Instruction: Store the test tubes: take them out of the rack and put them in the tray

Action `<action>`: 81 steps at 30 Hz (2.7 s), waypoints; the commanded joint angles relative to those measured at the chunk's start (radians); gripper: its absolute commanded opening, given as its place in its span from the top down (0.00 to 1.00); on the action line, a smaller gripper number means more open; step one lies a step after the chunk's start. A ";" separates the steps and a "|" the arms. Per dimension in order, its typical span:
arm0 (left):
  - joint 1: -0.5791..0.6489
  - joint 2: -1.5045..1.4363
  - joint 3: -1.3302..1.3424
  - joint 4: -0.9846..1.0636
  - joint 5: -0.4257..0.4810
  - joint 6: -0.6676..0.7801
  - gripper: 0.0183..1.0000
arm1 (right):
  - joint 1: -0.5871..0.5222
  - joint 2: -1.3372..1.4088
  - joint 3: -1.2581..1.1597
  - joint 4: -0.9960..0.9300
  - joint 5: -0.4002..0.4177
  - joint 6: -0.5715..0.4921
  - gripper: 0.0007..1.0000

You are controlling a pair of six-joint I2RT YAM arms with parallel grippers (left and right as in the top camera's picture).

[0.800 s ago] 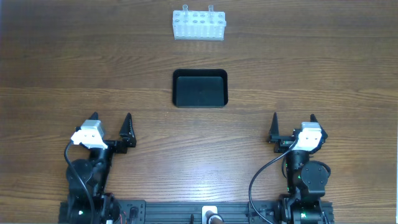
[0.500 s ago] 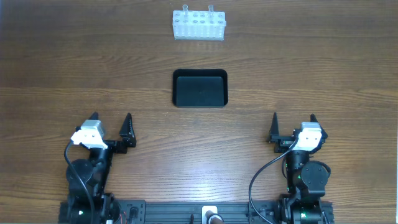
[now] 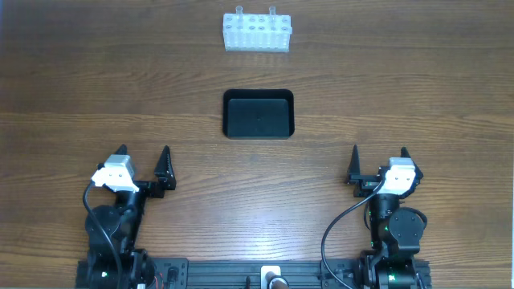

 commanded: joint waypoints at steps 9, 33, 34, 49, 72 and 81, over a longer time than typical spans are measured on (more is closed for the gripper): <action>0.000 0.003 -0.006 -0.003 -0.009 0.011 0.00 | 0.006 -0.008 -0.006 -0.004 -0.004 -0.002 0.01; 0.000 0.003 -0.006 -0.003 -0.009 0.011 0.00 | 0.006 -0.008 -0.006 -0.004 -0.004 -0.002 0.01; 0.000 0.003 -0.006 -0.003 -0.009 0.011 0.00 | 0.006 -0.008 -0.006 -0.004 -0.004 -0.002 0.01; 0.000 0.003 -0.006 -0.006 -0.136 0.012 0.00 | 0.006 -0.008 -0.006 -0.004 -0.004 -0.002 0.01; -0.158 0.789 0.560 0.316 0.024 0.015 0.00 | 0.006 -0.008 -0.006 -0.004 -0.004 -0.002 0.01; -0.305 1.138 0.570 0.718 -0.071 0.019 0.00 | 0.006 -0.008 -0.006 -0.004 -0.004 -0.002 0.01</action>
